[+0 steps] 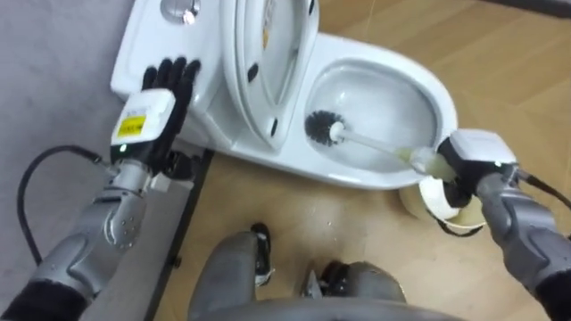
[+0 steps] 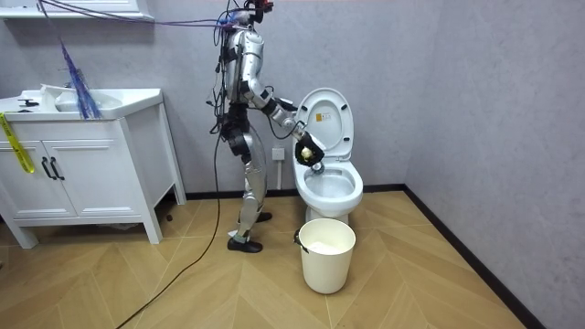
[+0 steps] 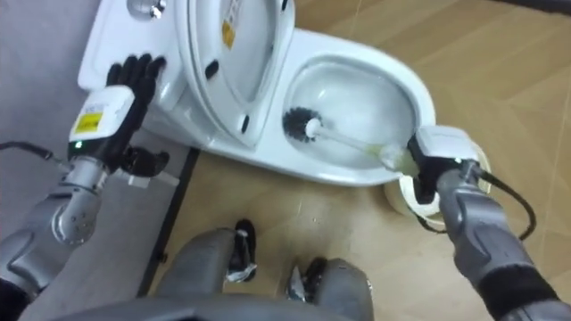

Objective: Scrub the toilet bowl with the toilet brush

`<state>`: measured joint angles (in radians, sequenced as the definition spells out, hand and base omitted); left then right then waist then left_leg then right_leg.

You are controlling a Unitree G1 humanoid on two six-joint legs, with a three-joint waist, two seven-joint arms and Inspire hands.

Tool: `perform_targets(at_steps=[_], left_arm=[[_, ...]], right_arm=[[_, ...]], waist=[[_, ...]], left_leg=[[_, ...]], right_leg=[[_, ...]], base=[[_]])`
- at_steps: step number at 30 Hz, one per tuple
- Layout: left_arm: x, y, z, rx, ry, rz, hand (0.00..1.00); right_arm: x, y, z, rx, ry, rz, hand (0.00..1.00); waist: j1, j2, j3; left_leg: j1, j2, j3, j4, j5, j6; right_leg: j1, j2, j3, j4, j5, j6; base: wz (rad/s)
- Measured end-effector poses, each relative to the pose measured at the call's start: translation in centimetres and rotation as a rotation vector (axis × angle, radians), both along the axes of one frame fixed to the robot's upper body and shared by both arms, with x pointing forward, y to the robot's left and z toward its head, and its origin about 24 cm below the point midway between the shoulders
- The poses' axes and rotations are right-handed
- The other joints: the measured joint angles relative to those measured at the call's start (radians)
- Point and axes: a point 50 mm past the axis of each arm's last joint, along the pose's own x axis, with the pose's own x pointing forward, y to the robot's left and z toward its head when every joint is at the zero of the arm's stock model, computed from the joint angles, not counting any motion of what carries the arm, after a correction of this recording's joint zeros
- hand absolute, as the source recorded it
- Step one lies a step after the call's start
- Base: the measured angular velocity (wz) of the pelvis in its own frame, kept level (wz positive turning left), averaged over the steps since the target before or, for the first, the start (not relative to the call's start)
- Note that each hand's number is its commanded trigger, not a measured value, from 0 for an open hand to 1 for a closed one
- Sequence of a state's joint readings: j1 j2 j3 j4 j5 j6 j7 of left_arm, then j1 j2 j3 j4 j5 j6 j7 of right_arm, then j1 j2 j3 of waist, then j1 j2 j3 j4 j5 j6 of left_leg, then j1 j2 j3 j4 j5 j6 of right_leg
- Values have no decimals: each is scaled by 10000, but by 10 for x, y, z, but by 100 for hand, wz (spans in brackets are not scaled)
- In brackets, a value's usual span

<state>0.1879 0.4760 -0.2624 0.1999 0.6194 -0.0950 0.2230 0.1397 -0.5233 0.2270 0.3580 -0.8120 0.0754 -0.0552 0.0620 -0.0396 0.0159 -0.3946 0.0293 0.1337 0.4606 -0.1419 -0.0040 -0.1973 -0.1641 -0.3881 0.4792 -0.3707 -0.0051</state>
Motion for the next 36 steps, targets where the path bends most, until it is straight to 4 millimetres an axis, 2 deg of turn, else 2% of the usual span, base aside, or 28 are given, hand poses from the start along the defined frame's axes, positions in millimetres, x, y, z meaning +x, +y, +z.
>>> perform_targets(at_steps=[3, 4, 9, 11, 15, 16, 20, 21, 22, 24, 26, 29, 31, 34, 36], left_arm=[[-22, 4, -9, -420, 715, 488, 0], [-31, 7, -10, -583, 901, 697, 0], [-54, 15, -18, -1938, 1260, 2027, 0], [-62, 17, -20, -2652, 1220, 2773, 0], [-86, 31, -33, -3492, 1657, 4634, 0], [-93, 36, -37, -3786, 1783, 5226, 0], [-114, 47, -49, -4771, 2080, 6846, 0], [-119, 49, -52, -5044, 2135, 7266, 0], [-123, 50, -55, -5380, 2118, 7681, 0], [-128, 52, -58, -5912, 2073, 8267, 0], [-132, 51, -63, -6598, 2023, 8905, 0], [-139, 51, -77, -7675, 2181, 10061, 0], [-147, 50, -84, -8086, 2315, 10730, 0], [-162, 51, -92, -8456, 2524, 11724, 0], [-167, 50, -96, -8591, 2742, 12056, 0]], right_arm=[[-20, 1, -1, 437, -89, -235, 100], [-23, 3, 2, 581, -233, -188, 100], [-34, -3, 6, 1220, -1078, -1016, 100], [-40, -6, 5, 1303, -1225, -1340, 100], [-51, -5, 0, 1673, -1315, -1915, 100], [-53, -6, -1, 1822, -1344, -2034, 100], [-54, -9, -3, 2091, -1633, -2453, 100], [-57, -12, -5, 2183, -1639, -2685, 100], [-60, -14, -7, 2324, -1665, -3057, 100], [-66, -17, -11, 2577, -1786, -3639, 100], [-71, -20, -13, 2859, -2044, -4162, 100], [-88, -21, -33, 3441, -2063, -5757, 100], [-100, -20, -46, 3729, -1575, -6545, 100], [-124, -21, -62, 4141, -1085, -8039, 100], [-135, -24, -67, 4424, -1194, -9138, 100]], waist=[[-46, -167, -108], [-46, -249, -109], [-63, -263, -109], [-24, -246, -153], [196, -330, -132], [230, -443, -84], [244, -435, -95], [233, -362, -151], [222, -386, -161], [215, -444, -150], [242, -396, -130], [220, -367, -178], [223, -349, -180], [102, -345, -179], [-1, -298, -138]], left_leg=[[946, -78, -8, -402, -4, -1], [1258, -104, -11, -576, -26, -35], [2040, -94, -291, -845, -289, -149], [2220, -87, -305, -916, -407, -210], [2717, -168, -244, -1404, -444, -223], [2888, -232, -240, -1616, -443, -224], [2981, -264, -198, -1772, -442, -217], [3029, -274, -219, -1803, -442, -213], [3083, -285, -273, -1861, -440, -205], [3209, -307, -297, -1881, -440, -202], [3379, -311, -264, -1886, -485, -133], [3617, -324, -60, -2059, -497, -112], [3749, -331, 35, -2191, -501, -103], [3873, -371, 42, -2237, -508, -89], [3844, -361, 35, -2219, -514, -79]], right_leg=[[1161, 99, -241, -783, 179, 115], [1470, 108, -255, -918, 193, 135], [2530, 347, -353, -1753, 398, 257], [2831, 449, -435, -2087, 472, 292], [3102, 453, -395, -2220, 521, 373], [3195, 437, -346, -2308, 524, 378], [3211, 423, -282, -2432, 699, 507], [3256, 427, -267, -2434, 765, 535], [3300, 438, -243, -2444, 829, 576], [3490, 459, -194, -2644, 938, 595], [3676, 473, -186, -2800, 1045, 624], [3769, 419, -184, -2777, 1065, 629], [3756, 399, 33, -2785, 1067, 633], [3909, 384, 47, -2950, 1069, 639], [3873, 391, 54, -2942, 1069, 638]], base=[[5], [0], [12], [6], [-3], [0], [-4], [6], [8], [0], [-13], [-15], [-23], [-9], [-2]])
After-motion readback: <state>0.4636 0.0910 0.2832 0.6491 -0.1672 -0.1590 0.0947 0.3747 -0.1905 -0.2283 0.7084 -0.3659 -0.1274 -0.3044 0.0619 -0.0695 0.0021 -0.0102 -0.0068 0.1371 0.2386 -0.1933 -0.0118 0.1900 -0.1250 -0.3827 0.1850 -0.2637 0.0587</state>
